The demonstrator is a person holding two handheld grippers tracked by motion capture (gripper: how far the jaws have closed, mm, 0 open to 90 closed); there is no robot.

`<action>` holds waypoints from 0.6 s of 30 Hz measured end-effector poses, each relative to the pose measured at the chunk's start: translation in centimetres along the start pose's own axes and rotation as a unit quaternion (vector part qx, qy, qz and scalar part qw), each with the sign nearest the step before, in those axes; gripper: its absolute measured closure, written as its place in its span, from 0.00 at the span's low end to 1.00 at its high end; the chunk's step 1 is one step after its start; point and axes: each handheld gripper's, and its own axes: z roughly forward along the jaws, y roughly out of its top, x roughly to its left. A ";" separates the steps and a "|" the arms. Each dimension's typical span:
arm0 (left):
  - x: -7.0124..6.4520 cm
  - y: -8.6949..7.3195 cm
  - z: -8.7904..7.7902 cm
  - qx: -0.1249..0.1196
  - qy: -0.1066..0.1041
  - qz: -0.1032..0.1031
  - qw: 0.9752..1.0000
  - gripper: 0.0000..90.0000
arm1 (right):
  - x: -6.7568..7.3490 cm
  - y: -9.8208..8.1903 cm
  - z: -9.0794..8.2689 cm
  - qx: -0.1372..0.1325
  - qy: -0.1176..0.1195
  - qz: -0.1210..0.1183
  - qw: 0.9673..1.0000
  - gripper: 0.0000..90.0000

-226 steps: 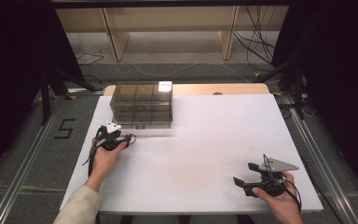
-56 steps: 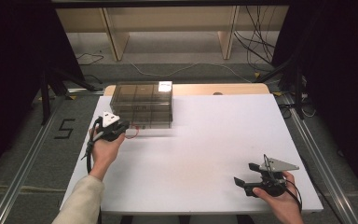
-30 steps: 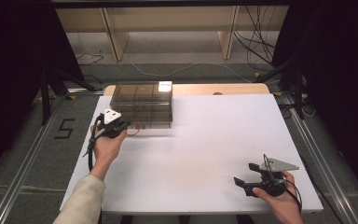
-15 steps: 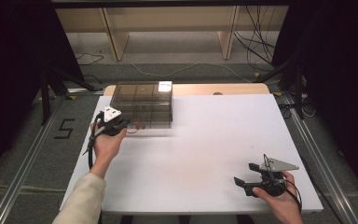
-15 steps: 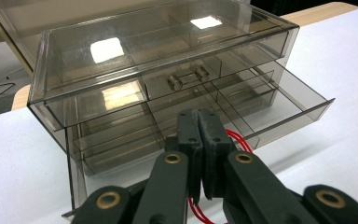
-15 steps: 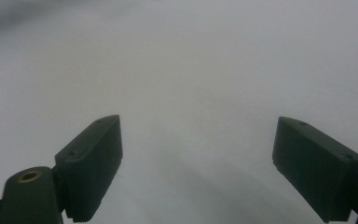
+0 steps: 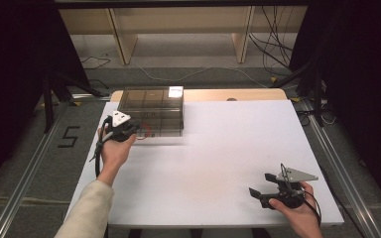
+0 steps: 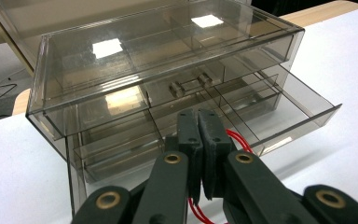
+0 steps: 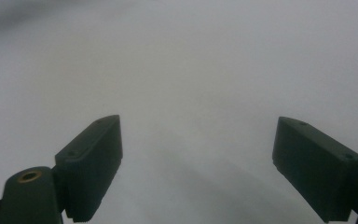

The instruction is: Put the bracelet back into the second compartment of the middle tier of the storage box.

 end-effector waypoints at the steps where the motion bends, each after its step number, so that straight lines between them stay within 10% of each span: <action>1: 0.0 0.1 0.0 0.001 0.000 0.000 1.000 0.98 | 0.0 0.0 0.0 0.000 0.000 0.000 1.000 0.19; 18: 0.1 1.0 0.9 0.006 0.002 0.006 1.000 0.98 | 0.0 0.0 0.0 0.000 -0.001 0.000 1.000 0.19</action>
